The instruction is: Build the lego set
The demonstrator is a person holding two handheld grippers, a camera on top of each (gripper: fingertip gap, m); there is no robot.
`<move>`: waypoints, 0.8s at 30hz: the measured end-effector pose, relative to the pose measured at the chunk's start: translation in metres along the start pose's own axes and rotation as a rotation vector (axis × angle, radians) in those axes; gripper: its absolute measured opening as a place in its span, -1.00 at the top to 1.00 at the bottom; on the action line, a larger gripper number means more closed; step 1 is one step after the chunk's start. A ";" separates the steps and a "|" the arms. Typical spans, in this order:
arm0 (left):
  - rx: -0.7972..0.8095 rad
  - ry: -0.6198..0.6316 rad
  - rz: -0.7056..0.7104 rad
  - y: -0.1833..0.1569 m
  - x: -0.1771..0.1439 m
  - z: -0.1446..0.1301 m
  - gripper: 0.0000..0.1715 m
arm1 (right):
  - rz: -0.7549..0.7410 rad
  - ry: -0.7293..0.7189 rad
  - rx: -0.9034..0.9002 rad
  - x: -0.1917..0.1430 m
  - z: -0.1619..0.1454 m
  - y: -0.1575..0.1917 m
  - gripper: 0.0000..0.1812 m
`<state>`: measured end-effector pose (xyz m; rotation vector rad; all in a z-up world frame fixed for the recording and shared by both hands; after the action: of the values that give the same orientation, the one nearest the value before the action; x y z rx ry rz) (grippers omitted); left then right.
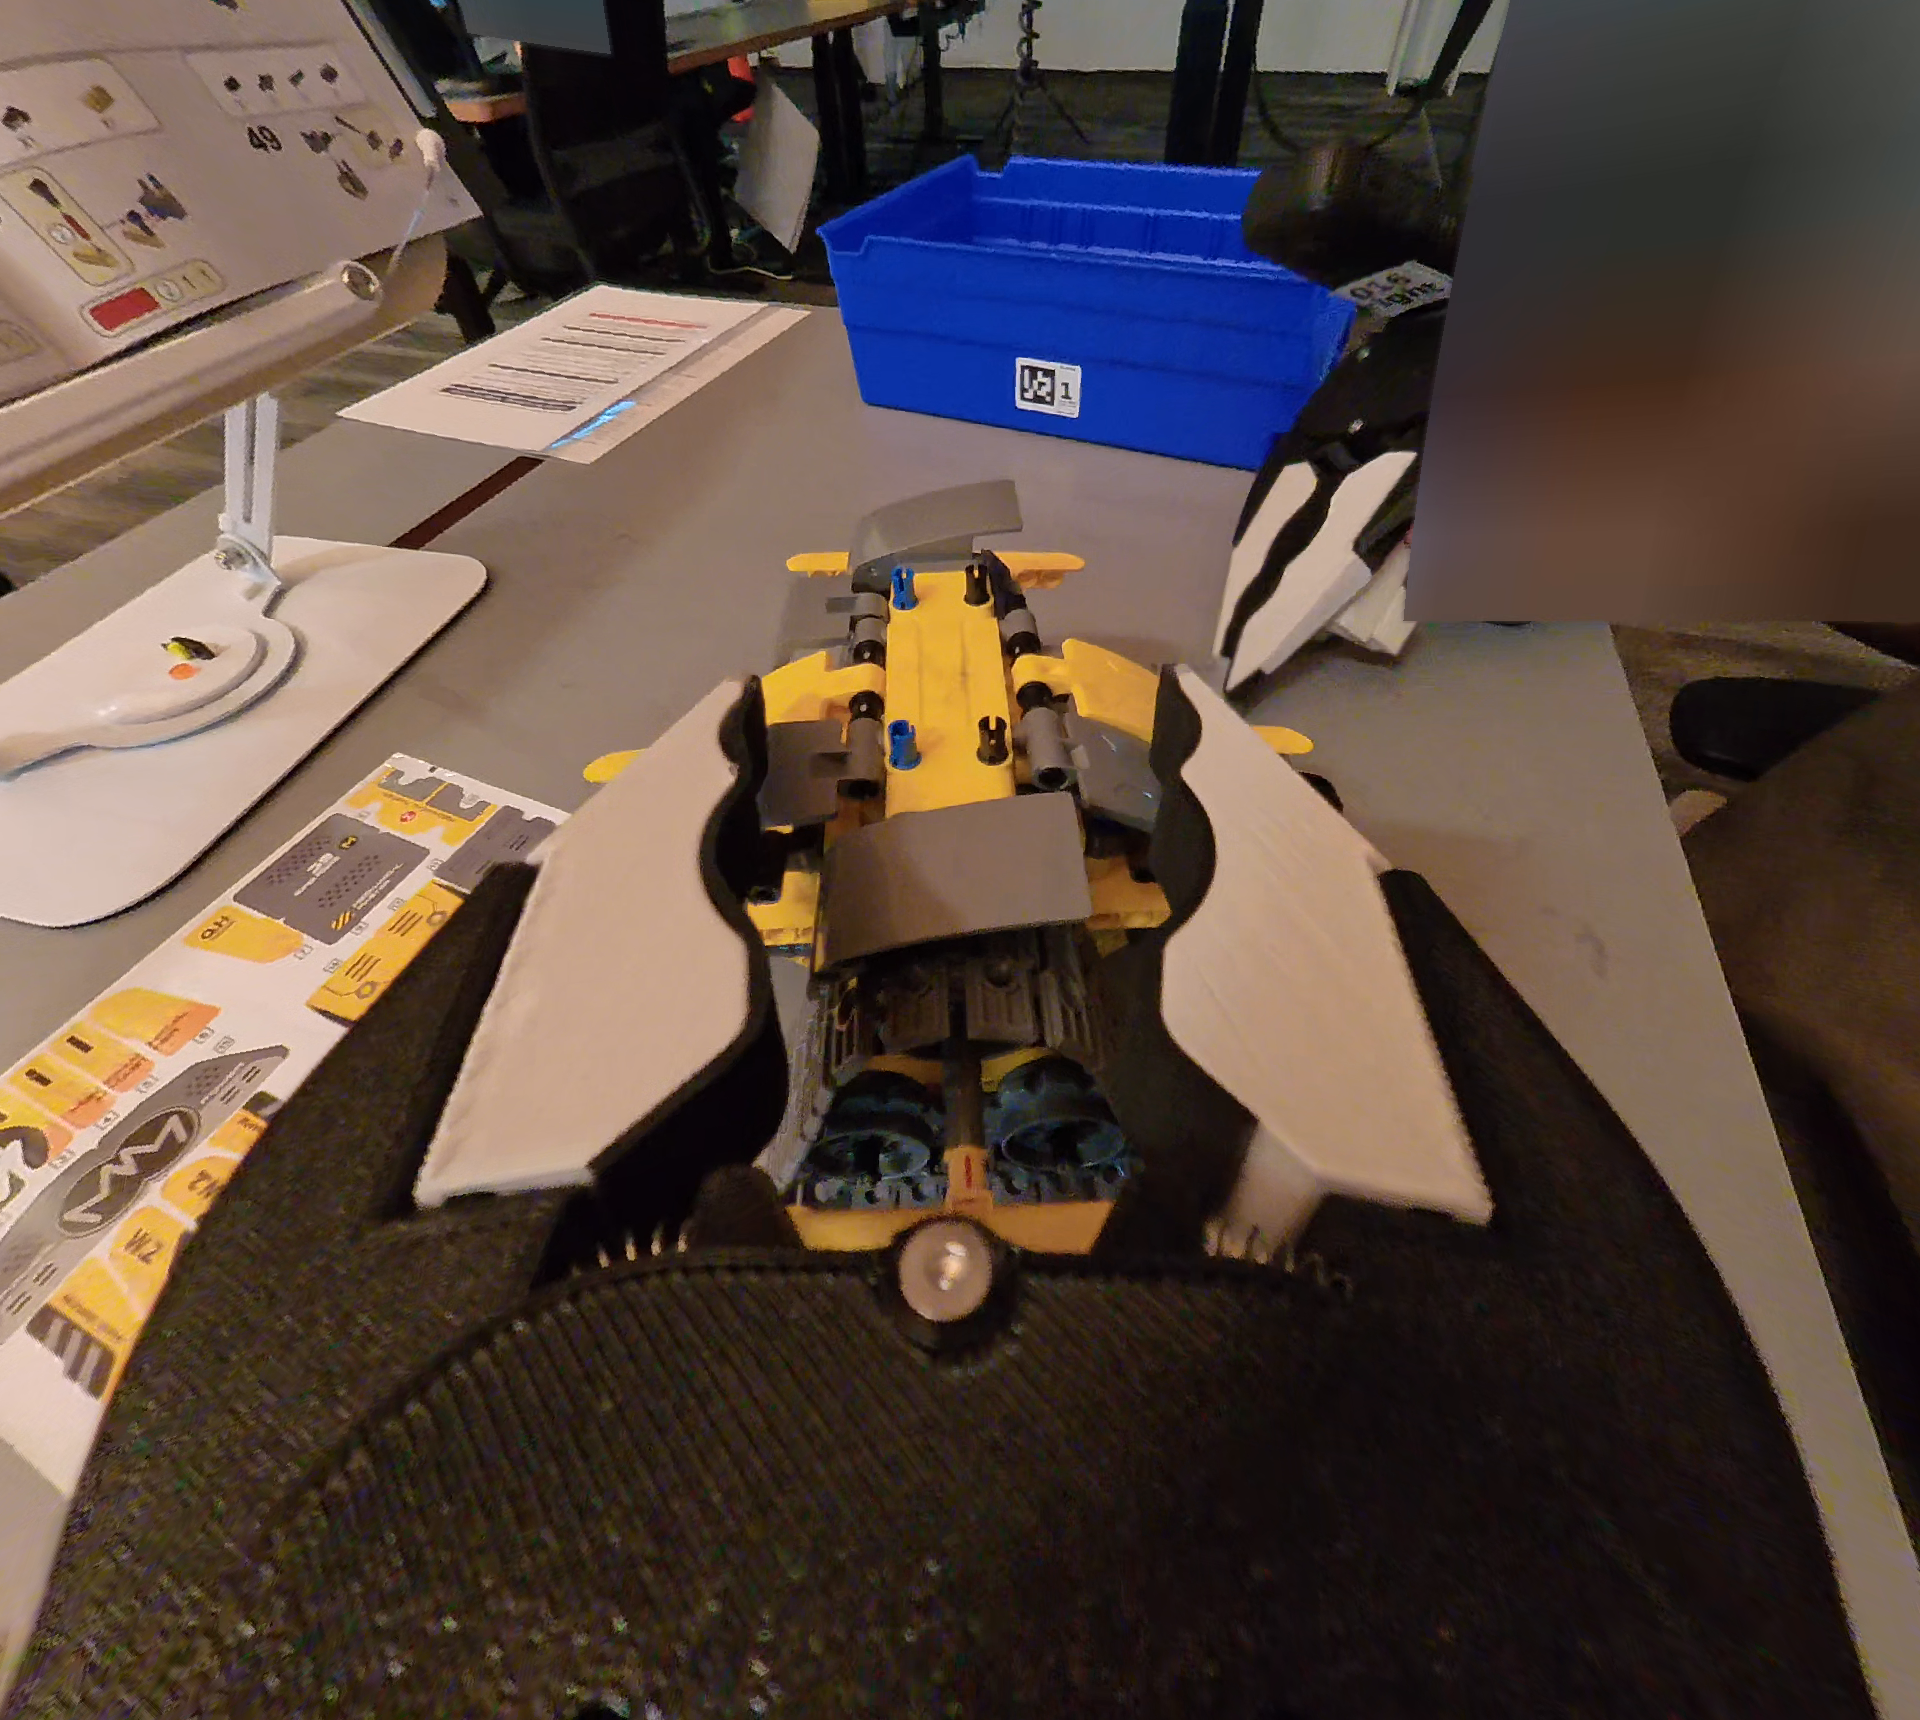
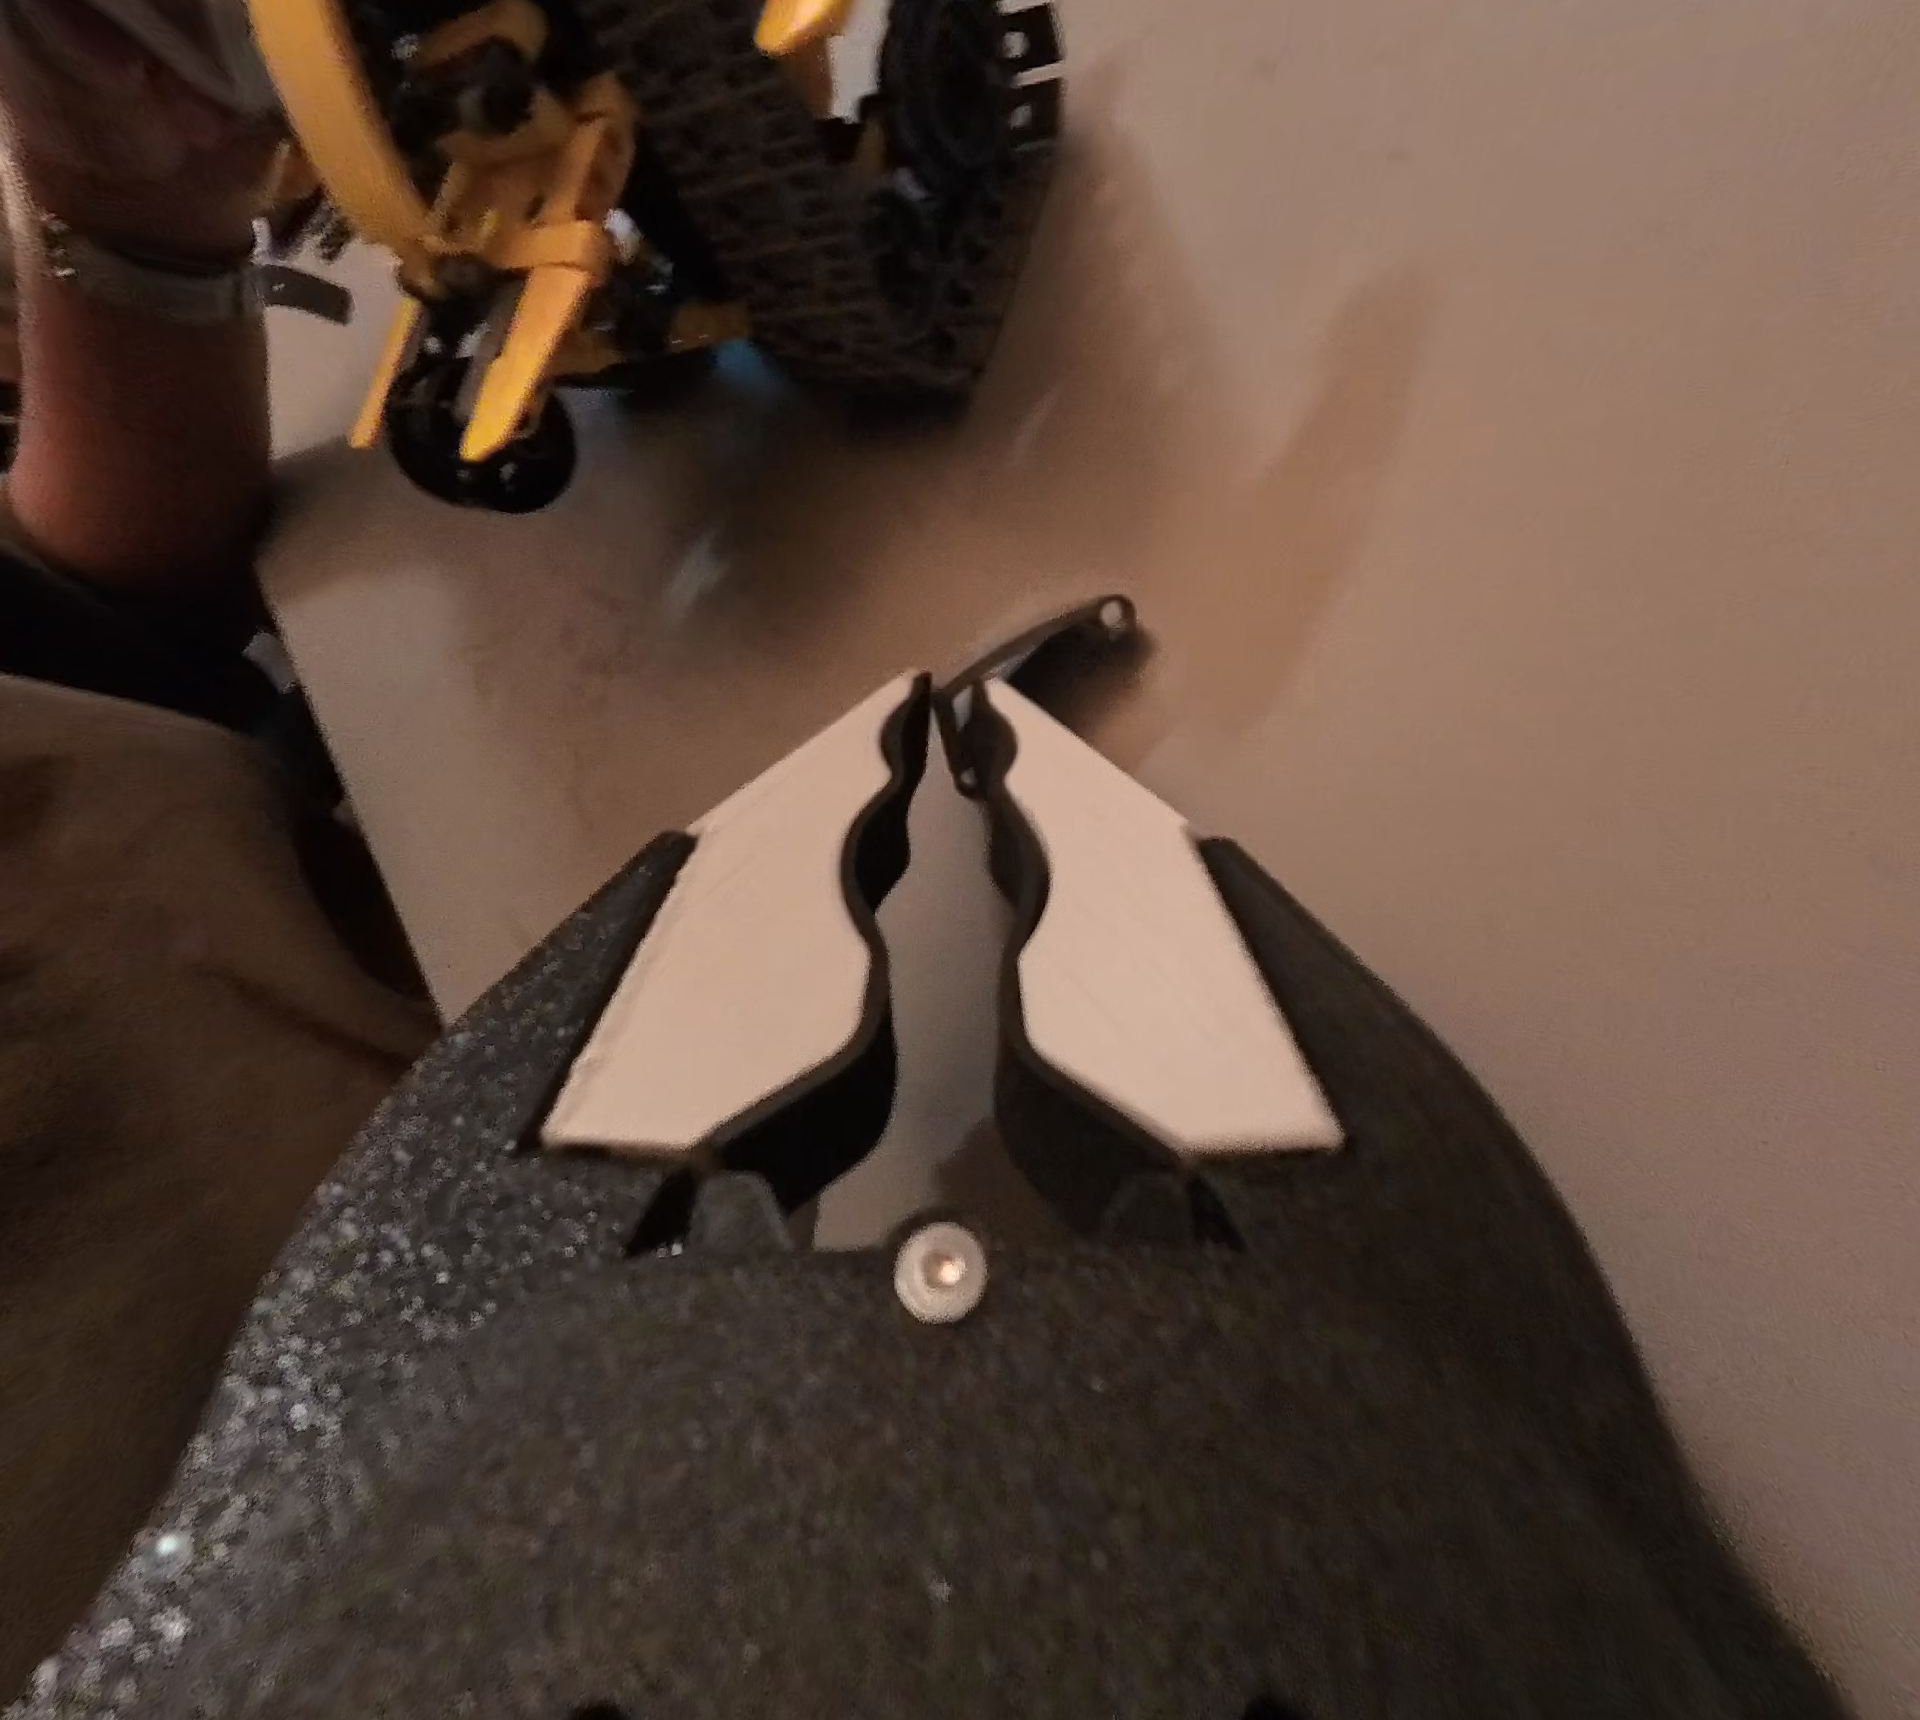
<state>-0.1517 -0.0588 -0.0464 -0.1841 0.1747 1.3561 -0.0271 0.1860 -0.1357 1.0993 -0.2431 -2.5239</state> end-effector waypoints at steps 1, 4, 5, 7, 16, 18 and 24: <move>-0.002 0.003 0.000 0.000 0.001 -0.001 0.15 | -0.038 -0.004 0.008 -0.002 -0.001 -0.005 0.81; 0.002 0.013 0.007 0.000 0.004 -0.002 0.15 | -0.131 -0.026 -0.010 -0.009 -0.003 -0.013 0.71; 0.006 0.014 0.012 -0.001 0.004 -0.002 0.15 | -0.162 -0.040 -0.022 -0.012 -0.003 -0.013 0.71; 0.012 0.010 0.021 -0.001 0.003 0.000 0.15 | -0.224 -0.098 -0.057 -0.020 -0.002 -0.013 0.67; 0.001 -0.012 0.033 0.000 0.003 0.000 0.16 | -0.470 -0.289 -0.203 -0.030 -0.004 0.021 0.50; -0.003 -0.014 0.034 -0.001 0.003 0.000 0.17 | -0.581 -0.326 -0.267 -0.031 -0.003 0.024 0.48; -0.128 -0.148 -0.049 0.002 -0.001 0.004 0.17 | -0.812 -0.259 -0.510 -0.010 -0.013 0.048 0.51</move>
<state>-0.1541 -0.0580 -0.0421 -0.1937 -0.0404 1.3267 0.0015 0.1463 -0.1228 0.7371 0.9143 -3.1277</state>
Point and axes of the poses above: each gripper's, where its closed fingertips meet, x out along the fingers, z out of its top, y = z × x across the jaws, the point moved 8 cm from there along -x, back along the fingers, and after that the axes turned 15 degrees about -z, right-handed, at the moved point
